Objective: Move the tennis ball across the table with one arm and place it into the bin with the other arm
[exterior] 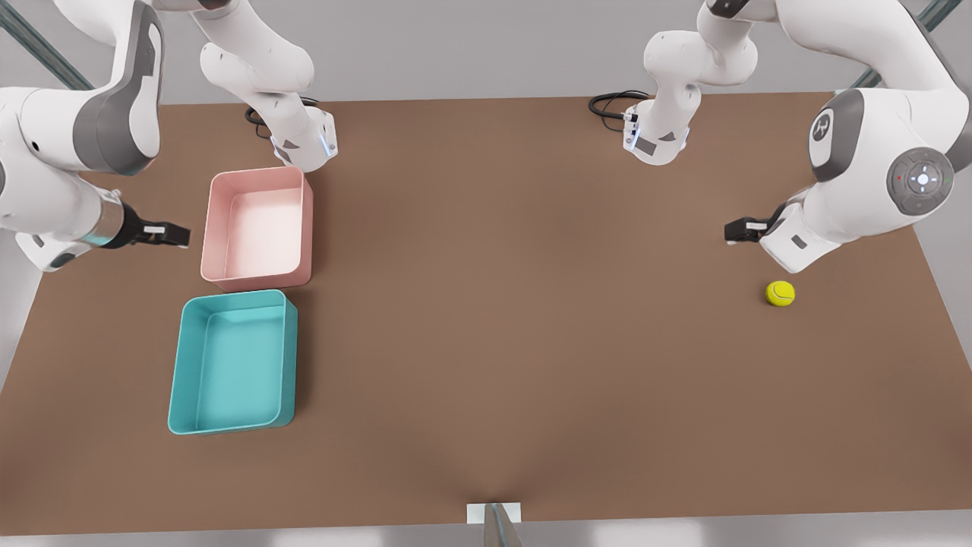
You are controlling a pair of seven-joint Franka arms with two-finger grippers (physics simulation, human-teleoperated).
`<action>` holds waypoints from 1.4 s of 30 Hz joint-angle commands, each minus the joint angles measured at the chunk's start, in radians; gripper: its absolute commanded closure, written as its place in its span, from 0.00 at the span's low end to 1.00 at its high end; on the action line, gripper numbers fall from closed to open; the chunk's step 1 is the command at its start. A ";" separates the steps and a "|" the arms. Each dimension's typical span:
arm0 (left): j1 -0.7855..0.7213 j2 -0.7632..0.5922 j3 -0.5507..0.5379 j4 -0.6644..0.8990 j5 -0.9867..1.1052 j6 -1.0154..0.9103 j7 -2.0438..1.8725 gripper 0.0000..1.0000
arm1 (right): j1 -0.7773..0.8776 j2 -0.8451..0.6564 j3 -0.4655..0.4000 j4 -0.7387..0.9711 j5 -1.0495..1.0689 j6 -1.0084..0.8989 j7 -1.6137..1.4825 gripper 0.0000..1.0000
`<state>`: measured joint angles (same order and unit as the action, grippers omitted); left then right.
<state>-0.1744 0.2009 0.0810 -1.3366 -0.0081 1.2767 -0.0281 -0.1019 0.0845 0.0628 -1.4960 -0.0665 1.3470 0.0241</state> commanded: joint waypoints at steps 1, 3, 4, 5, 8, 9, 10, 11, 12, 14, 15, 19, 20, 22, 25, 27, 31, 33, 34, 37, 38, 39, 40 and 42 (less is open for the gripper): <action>0.000 -0.001 0.000 0.001 0.002 0.033 -0.081 0.00 | -0.002 -0.003 0.000 0.000 0.002 0.070 0.011 0.00; 0.004 -0.001 0.014 -0.001 -0.003 0.033 -0.072 0.62 | 0.005 0.009 -0.001 0.010 0.005 0.067 0.011 0.00; 0.041 0.005 0.037 -0.013 -0.058 0.038 0.029 0.79 | 0.007 0.017 -0.003 0.016 0.007 0.058 0.007 0.00; 0.090 0.041 0.045 -0.036 -0.066 0.070 0.333 0.79 | 0.010 0.018 -0.003 0.016 0.007 0.055 0.005 0.00; 0.223 0.137 0.100 -0.159 -0.027 0.383 1.355 0.79 | 0.008 0.034 -0.003 0.023 0.007 0.066 0.003 0.00; 0.257 0.153 0.106 -0.205 -0.027 0.481 1.591 0.79 | 0.005 0.035 -0.005 0.025 0.007 0.073 0.003 0.00; 0.291 0.166 0.112 -0.257 -0.027 0.509 1.771 0.79 | 0.001 0.050 -0.009 0.023 0.008 0.084 0.003 0.00; 0.317 0.186 0.114 -0.269 -0.027 0.518 1.913 0.79 | 0.001 0.058 -0.009 0.034 0.011 0.086 0.003 0.00; 0.355 0.224 0.114 -0.277 -0.030 0.584 2.077 0.79 | -0.001 0.060 -0.011 0.033 0.017 0.084 0.003 0.00; 0.412 0.259 0.114 -0.328 -0.049 0.713 2.318 0.79 | 0.001 0.064 -0.011 0.036 0.017 0.086 0.003 0.00; 0.421 0.275 0.114 -0.331 -0.055 0.744 2.429 0.79 | -0.001 0.066 -0.011 0.036 0.022 0.086 0.003 0.00; 0.481 0.287 0.114 -0.493 -0.013 0.983 2.668 0.79 | -0.001 0.067 -0.011 0.034 0.027 0.086 0.002 0.00; 0.480 0.287 0.112 -0.549 -0.012 1.079 2.668 0.79 | -0.001 0.069 -0.011 0.034 0.027 0.084 0.000 0.00; 0.478 0.275 0.111 -0.567 0.036 1.098 2.659 0.79 | -0.001 0.069 -0.011 0.033 0.028 0.086 0.000 0.00; 0.483 0.278 0.112 -0.593 0.192 1.098 2.412 0.79 | -0.001 0.069 -0.011 0.033 0.028 0.086 -0.001 0.00; 0.487 0.279 0.112 -0.608 0.204 1.066 2.199 0.79 | -0.001 0.075 -0.011 0.034 0.033 0.086 -0.003 0.00; 0.487 0.281 0.111 -0.625 0.206 1.006 1.952 0.79 | -0.002 0.075 -0.012 0.034 0.034 0.084 -0.003 0.00; 0.480 0.292 0.111 -0.625 0.204 1.014 1.901 0.79 | -0.002 0.077 -0.012 0.034 0.034 0.084 -0.003 0.00; 0.480 0.298 0.111 -0.625 0.203 1.012 1.901 0.79 | -0.004 0.077 -0.012 0.033 0.034 0.083 -0.004 0.00; 0.472 0.315 0.111 -0.624 0.204 1.041 1.903 0.79 | -0.004 0.075 -0.015 0.033 0.036 0.081 -0.006 0.00; 0.474 0.327 0.111 -0.624 0.204 1.061 1.903 0.79 | -0.004 0.077 -0.015 0.033 0.036 0.081 -0.006 0.00; 0.474 0.333 0.111 -0.624 0.206 1.072 1.903 0.79 | -0.004 0.077 -0.015 0.033 0.036 0.081 -0.006 0.00; 0.472 0.336 0.111 -0.624 0.206 1.083 1.903 0.79 | -0.004 0.077 -0.015 0.033 0.036 0.081 -0.006 0.00; 0.474 0.347 0.111 -0.624 0.206 1.080 1.906 0.79 | -0.004 0.078 -0.015 0.033 0.036 0.081 -0.006 0.00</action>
<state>0.2990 0.5445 0.1916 -1.9612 0.1962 2.3269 1.7760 -0.1061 0.1644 0.0475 -1.4639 -0.0316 1.4292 0.0220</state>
